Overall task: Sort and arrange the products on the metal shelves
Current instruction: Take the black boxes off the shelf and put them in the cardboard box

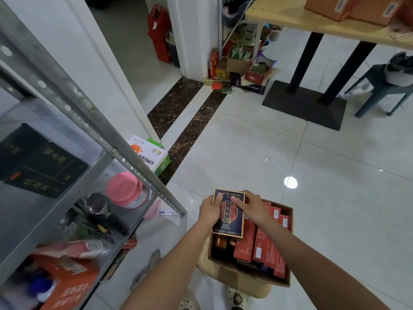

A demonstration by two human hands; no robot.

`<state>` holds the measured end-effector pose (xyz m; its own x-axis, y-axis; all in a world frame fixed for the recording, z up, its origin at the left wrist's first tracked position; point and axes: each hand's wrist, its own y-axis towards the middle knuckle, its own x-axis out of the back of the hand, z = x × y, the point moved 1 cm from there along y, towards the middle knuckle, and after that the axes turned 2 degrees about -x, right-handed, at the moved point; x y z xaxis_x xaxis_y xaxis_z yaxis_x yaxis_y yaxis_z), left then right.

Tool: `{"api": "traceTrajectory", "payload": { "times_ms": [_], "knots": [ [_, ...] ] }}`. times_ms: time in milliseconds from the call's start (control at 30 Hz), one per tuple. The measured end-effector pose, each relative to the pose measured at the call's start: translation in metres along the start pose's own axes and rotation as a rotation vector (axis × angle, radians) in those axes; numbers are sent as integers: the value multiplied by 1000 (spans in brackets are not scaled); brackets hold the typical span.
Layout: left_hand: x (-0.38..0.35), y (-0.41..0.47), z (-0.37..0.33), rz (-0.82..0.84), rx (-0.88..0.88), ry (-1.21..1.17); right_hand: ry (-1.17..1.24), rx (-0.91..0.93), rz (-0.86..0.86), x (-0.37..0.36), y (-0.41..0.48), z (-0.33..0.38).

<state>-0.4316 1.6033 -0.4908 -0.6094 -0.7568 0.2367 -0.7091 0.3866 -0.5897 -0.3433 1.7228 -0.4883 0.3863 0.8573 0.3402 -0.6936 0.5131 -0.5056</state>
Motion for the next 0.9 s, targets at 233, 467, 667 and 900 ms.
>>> {"api": "traceTrajectory", "payload": {
  "times_ms": [233,467,667,900],
  "knots": [
    [4,0,-4,-27,11,61,216,6,-119,-16,-3,4],
    [-8,-2,-10,10,-48,225,281,-63,-186,-18,-11,-20],
    [-23,-5,-15,11,-43,320,194,-90,-182,-7,-8,-32],
    [-21,-5,-14,12,-53,325,-413,112,-199,-21,-55,-62]
  ]
}}
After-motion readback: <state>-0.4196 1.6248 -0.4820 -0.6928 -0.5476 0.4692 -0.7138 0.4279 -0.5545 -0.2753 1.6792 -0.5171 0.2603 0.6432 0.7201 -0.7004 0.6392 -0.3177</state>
